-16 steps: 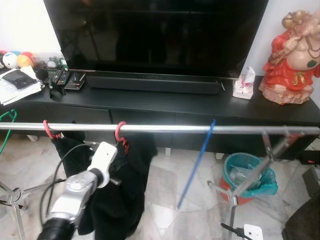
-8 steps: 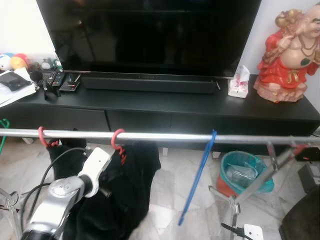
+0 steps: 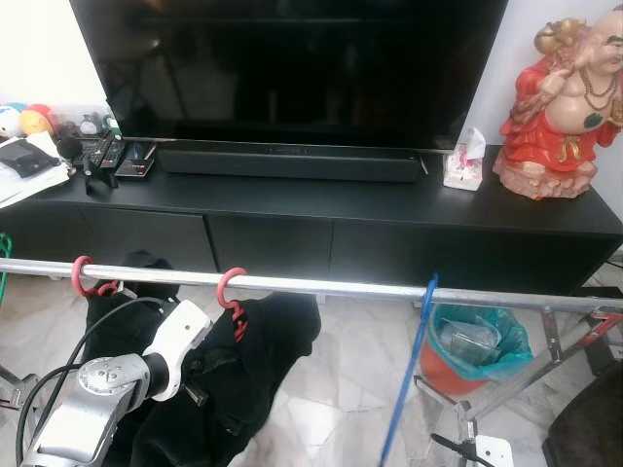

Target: Hang hanger

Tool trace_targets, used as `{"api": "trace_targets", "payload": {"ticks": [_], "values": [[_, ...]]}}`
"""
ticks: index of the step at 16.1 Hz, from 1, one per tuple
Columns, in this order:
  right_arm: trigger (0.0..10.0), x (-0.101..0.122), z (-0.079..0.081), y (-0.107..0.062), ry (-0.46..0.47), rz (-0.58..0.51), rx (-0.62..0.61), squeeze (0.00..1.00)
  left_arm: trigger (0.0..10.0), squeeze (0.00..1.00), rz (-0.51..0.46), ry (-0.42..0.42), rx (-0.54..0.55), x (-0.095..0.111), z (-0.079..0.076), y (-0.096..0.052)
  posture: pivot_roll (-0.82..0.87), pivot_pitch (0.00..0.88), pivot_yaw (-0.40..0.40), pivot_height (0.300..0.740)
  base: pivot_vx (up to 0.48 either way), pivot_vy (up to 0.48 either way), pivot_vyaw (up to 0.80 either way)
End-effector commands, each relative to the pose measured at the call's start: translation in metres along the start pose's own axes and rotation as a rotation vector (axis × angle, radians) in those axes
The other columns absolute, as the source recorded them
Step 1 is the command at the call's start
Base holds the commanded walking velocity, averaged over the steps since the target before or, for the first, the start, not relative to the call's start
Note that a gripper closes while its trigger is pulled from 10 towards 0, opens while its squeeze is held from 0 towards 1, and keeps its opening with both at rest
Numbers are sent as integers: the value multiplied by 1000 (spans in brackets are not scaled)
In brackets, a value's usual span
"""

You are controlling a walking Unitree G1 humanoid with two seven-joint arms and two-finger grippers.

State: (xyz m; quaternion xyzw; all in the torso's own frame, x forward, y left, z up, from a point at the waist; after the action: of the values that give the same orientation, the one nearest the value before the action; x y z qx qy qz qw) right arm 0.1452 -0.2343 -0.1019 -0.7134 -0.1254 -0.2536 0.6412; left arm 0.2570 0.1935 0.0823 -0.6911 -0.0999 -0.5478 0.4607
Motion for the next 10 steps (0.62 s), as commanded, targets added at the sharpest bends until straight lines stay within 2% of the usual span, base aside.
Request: {"api": "trace_targets", "payload": {"ticks": [1,4,5,6,7,8,10], "values": [[10000,1,-1,0,-1,2,-2,0,10000,0,53,-8,-22,-12,-8,4,-51,0,-28,732,0,0,0],[10000,1,-1,0,-1,3,-2,0,10000,0,12,-44,33,-12,-11,14,-52,0,-26,732,0,0,0],[10000,1,-1,0,-2,3,-1,0,10000,0,2,-64,20,-14,-19,18,-51,0,-29,732,0,0,0],[10000,1,-1,0,-2,3,-1,0,10000,122,-1,-65,4,-14,-22,20,-50,0,-29,732,0,0,0],[10000,1,-1,0,-3,3,-1,0,10000,427,-10,-68,3,-13,-23,20,-50,0,-30,732,0,0,0],[10000,1,-1,0,-3,3,0,0,10000,1000,-15,-69,2,-12,-23,20,-50,0,-29,732,0,0,0],[10000,1,-1,0,-3,3,0,0,10000,1000,-25,-66,0,-10,-23,20,-49,0,-30,732,0,0,0]]}}
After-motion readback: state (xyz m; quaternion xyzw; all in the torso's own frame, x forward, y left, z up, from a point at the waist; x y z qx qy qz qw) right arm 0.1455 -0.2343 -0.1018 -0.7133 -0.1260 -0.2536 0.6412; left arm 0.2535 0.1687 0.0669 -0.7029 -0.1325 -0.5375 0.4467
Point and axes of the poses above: a point about 5 cm out from each wrist's last joint towards the gripper, its own y axis pointing out of the wrist towards the gripper, its own x axis along the axis of the wrist's last joint, z = x × y, the point moved 1 cm from there along y, pointing out of the wrist towards the gripper, and after that the axes turned 2 degrees about -y, right-handed, at the moved point
